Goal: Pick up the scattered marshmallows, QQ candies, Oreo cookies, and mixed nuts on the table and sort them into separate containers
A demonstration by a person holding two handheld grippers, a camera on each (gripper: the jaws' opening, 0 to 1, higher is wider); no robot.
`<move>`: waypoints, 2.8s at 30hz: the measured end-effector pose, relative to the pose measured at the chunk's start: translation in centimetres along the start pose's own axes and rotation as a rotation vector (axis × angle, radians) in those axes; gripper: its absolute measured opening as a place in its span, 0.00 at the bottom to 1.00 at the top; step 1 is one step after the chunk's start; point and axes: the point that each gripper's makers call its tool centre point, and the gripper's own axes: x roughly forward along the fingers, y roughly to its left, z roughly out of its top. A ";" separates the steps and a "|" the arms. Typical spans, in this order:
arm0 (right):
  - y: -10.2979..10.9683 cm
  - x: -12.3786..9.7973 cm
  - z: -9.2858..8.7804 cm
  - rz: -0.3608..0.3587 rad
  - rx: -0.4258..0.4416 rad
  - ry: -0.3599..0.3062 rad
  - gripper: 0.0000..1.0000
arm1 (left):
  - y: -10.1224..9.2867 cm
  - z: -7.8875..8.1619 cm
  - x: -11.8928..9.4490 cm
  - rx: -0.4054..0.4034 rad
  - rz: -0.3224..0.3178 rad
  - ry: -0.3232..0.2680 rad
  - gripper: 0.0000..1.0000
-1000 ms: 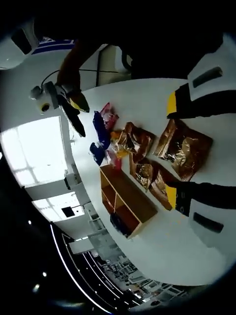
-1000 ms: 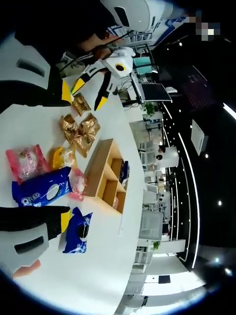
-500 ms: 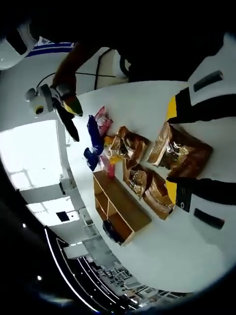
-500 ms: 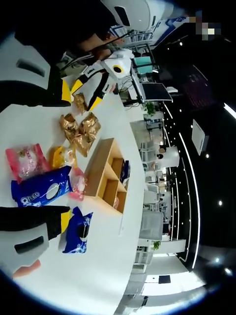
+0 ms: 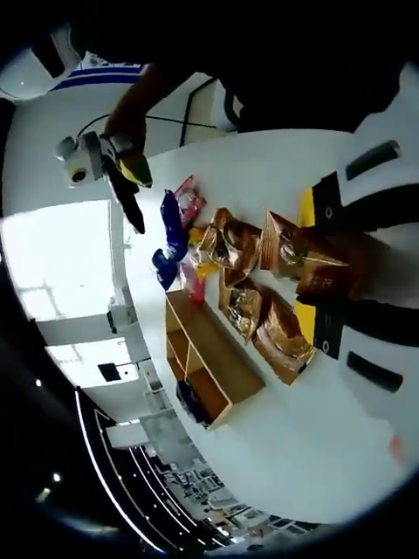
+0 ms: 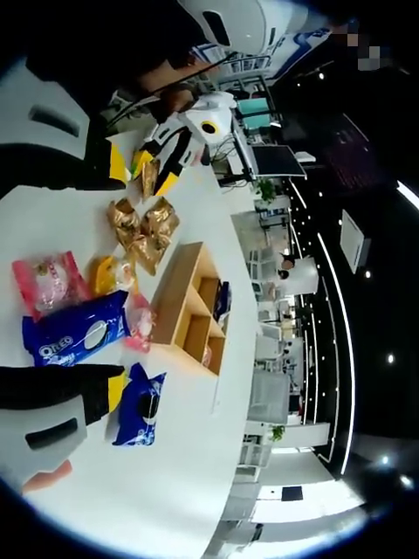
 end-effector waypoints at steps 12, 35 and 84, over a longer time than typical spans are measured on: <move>-0.4 0.0 -0.1 -0.012 0.000 0.004 0.77 | 0.9 1.3 -0.7 -0.023 0.056 -0.026 0.14; -0.6 -0.1 0.2 -0.017 -0.001 -0.007 0.77 | 3.7 4.1 -3.9 0.018 0.158 -0.071 0.14; -1.2 -0.4 0.0 -0.041 -0.001 -0.003 0.76 | 12.3 10.2 0.6 -0.021 0.184 -0.193 0.14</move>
